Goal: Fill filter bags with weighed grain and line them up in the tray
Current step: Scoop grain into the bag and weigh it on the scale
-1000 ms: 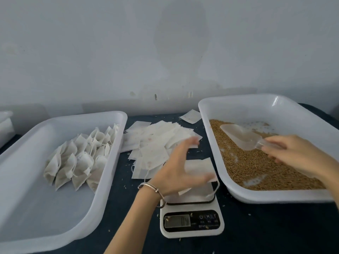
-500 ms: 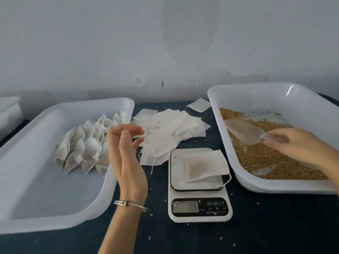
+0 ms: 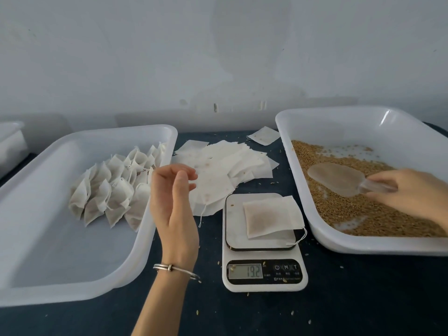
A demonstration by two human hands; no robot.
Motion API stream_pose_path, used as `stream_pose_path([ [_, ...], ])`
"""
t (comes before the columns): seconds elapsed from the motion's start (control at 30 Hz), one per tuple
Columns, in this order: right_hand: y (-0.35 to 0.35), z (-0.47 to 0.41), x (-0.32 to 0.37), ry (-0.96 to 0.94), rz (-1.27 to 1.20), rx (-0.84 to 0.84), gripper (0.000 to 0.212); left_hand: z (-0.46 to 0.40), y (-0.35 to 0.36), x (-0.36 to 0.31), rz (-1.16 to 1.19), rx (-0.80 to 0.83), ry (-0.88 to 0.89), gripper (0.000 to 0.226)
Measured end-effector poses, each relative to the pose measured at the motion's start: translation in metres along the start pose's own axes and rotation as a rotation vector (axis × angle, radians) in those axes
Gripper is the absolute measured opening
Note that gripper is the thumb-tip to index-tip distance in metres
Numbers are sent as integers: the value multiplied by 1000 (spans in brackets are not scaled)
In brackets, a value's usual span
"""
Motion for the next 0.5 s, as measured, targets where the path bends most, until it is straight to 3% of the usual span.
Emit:
stream_pose_path([
  [0.13,6,2,2,15,147,117,42,3,13,0,-109,119,50,9],
  [0.2,8,4,2,-6,145,166,43,7,39,-2,-279,313,117,19],
  [0.27,5,7,1,-22,124,211,40,18,79,-1,-457,619,212,24],
  [0.37,-6,14,-3,-37,89,247,39,45,132,13,-834,1010,450,27],
  [0.5,-38,12,-28,-6,155,111,45,62,157,29,-1084,1175,593,29],
])
Point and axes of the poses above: each hand's wrist, its own z-axis away from the middle knuckle, its own y-axis out of the palm, x = y × z, the point moved 7 cm from there along -z, towards the middle knuckle, and after that the axes turned 12 degrees about -z, right-handed, at the moved point
